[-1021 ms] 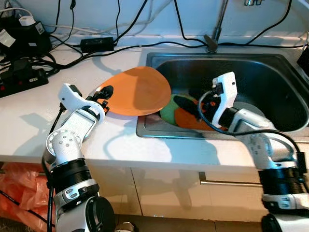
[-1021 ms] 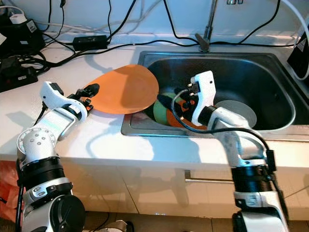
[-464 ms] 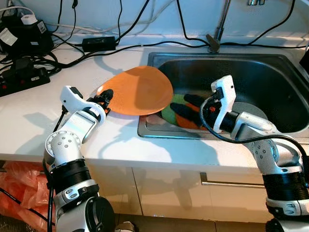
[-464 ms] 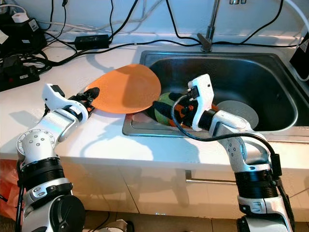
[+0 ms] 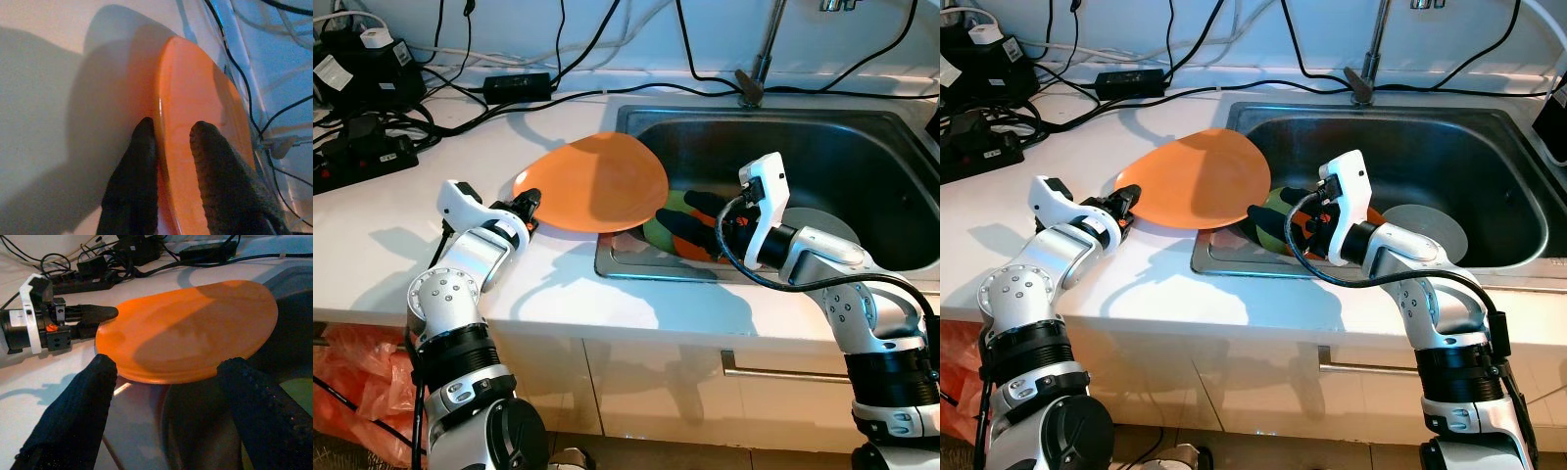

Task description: Kitchen organization

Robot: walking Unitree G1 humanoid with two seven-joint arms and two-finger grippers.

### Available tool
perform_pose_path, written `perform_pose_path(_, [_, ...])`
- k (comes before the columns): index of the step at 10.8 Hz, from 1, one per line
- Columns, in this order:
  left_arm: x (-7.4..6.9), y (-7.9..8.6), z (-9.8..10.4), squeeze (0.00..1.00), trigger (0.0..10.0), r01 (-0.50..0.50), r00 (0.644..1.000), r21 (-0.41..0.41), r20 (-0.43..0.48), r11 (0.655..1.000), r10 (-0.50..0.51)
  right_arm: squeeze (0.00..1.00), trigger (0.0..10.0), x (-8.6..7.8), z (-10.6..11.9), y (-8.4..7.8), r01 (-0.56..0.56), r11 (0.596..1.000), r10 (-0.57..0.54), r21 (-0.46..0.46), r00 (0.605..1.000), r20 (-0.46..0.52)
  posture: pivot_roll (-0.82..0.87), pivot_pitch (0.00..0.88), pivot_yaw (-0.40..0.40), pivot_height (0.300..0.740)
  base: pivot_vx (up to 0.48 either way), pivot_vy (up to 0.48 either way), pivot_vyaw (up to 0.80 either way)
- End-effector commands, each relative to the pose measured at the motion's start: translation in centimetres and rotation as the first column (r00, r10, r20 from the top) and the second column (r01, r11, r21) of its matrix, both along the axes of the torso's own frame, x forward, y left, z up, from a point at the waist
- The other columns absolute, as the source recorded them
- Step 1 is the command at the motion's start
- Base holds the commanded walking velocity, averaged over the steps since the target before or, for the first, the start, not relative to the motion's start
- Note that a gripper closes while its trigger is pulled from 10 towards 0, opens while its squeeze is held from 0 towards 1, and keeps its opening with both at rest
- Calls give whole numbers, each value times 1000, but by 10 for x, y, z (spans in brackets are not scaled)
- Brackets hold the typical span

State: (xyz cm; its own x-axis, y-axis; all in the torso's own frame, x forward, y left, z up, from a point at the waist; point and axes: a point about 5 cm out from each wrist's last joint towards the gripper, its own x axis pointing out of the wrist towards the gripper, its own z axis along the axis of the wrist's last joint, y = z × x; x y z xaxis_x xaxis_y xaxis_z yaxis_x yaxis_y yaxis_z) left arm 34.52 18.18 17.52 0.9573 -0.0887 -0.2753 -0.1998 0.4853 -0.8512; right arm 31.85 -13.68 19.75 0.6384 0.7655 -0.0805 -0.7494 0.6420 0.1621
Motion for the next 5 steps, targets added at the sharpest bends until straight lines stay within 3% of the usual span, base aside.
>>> perform_pose_path(1, [1, 1, 3, 0, 0, -7, 1000, -11, 6, 1000, 7, 0, 10000, -3, 2, 1, -5, 1000, 5, -1, 1000, 5, 115, 63, 56, 740, 0, 0, 0])
perform_pose_path(5, [4, -1, 12, 0, 0, 13, 993, -79, 119, 997, -3, 0, 10000, -1, 1, 1, 0, 1000, 0, 6, 1000, 0, 118, 62, 56, 740, 0, 0, 0])
